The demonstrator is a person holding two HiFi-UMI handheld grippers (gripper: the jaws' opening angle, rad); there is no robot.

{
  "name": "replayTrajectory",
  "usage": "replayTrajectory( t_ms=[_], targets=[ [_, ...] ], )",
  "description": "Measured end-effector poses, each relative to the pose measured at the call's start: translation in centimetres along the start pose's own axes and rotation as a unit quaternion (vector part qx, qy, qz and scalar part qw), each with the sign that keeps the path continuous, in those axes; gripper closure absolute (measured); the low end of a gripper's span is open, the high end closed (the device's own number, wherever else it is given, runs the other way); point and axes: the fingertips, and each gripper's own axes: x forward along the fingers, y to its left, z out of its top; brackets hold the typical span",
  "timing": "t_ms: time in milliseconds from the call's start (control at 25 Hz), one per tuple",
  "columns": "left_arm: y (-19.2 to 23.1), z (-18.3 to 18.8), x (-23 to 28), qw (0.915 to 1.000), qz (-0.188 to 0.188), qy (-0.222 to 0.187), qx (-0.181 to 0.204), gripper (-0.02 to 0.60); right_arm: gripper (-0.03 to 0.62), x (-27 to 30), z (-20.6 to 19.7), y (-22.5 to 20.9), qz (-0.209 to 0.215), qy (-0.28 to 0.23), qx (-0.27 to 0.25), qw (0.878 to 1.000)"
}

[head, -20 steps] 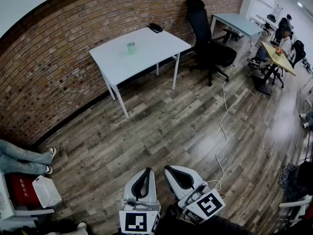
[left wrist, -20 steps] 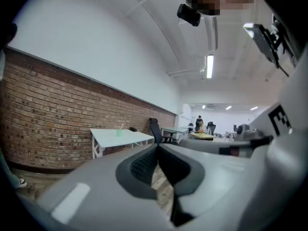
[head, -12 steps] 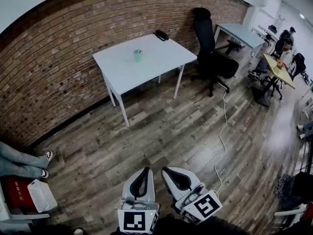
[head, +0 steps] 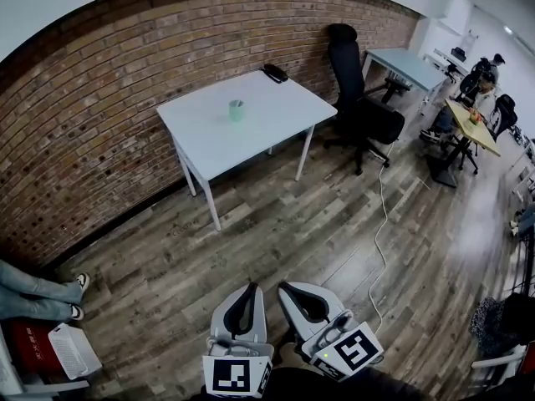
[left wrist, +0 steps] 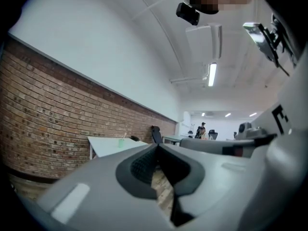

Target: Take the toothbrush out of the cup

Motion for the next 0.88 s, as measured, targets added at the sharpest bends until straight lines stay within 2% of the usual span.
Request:
replayTrajectory(
  t_ms=[400,880],
  targets=[
    [1.2,-0.3,4.1,0.9999,-0.002,0.010,0.011,0.572,0.591,2.7,0.1,-3.7,-0.010,-0.010,0.010,1.000],
    [1.1,-1.8,10.5,0.9986,-0.003,0.045,0.026,0.574,0.591,5.2,-0.5,-9.9,-0.020,-0.017,0.040,0.999]
  ],
)
